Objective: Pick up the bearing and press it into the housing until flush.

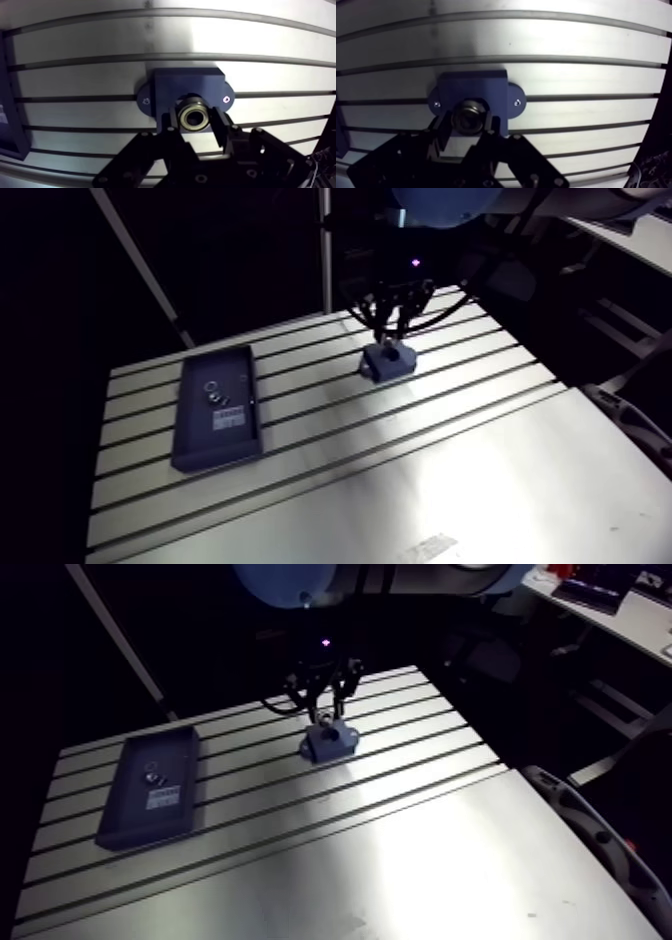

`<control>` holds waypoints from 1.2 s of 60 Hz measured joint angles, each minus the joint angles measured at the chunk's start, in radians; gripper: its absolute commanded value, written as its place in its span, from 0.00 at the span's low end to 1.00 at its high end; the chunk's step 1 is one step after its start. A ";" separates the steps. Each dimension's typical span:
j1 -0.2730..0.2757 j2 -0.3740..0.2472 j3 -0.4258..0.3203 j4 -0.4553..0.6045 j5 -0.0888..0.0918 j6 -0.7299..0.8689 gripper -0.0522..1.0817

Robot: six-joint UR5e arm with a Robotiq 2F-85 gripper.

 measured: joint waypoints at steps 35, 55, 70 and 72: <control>-0.005 0.025 0.007 -0.022 0.000 0.000 0.65; -0.006 0.033 0.011 -0.035 0.000 -0.001 0.65; -0.009 0.034 0.015 -0.036 0.001 -0.002 0.65; -0.009 0.034 0.015 -0.036 0.001 -0.002 0.65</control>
